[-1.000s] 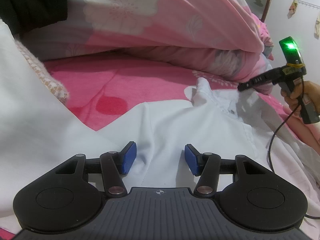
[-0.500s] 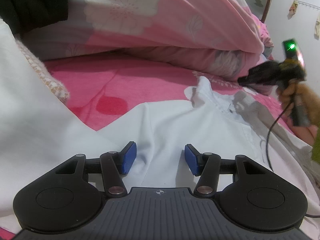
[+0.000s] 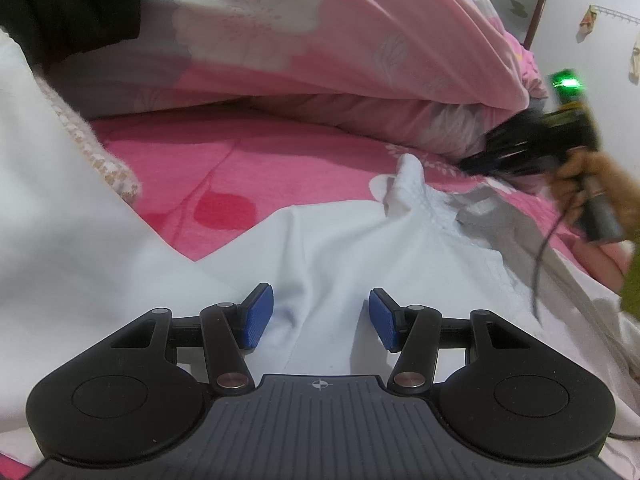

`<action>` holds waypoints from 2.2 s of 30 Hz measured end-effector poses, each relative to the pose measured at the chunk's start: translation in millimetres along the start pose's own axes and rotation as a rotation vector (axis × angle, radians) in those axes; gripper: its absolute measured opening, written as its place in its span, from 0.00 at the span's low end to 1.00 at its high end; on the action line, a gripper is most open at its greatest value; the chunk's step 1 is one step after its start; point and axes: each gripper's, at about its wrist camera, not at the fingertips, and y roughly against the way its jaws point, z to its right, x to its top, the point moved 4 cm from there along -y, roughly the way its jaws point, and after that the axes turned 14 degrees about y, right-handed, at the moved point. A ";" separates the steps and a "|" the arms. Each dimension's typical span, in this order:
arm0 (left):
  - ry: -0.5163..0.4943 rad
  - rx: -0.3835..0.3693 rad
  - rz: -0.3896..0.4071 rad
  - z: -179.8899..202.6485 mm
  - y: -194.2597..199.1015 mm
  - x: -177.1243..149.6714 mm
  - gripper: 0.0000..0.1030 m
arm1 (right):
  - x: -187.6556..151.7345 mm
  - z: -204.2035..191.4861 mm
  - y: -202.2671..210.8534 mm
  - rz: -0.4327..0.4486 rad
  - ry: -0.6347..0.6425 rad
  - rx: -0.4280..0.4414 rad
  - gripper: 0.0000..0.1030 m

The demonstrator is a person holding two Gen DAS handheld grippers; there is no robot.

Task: Fold clothes

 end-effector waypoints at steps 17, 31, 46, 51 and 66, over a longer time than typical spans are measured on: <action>0.003 -0.001 -0.003 -1.0 1.2 -0.4 0.52 | -71.3 110.9 15.4 -0.094 -0.393 0.055 0.35; 0.008 -0.004 -0.003 -1.1 1.1 0.0 0.52 | -42.8 72.3 46.9 -0.003 -0.046 -0.190 0.00; 0.012 -0.007 -0.003 -1.6 1.6 0.1 0.52 | -53.0 58.3 20.0 -0.061 -0.038 -0.147 0.01; 0.013 -0.006 -0.003 -1.5 1.1 0.2 0.52 | -43.0 52.9 35.7 0.006 0.055 -0.278 0.00; 0.016 -0.008 -0.003 -2.1 -0.3 0.9 0.52 | -48.3 68.2 7.0 -0.055 0.094 -0.506 0.22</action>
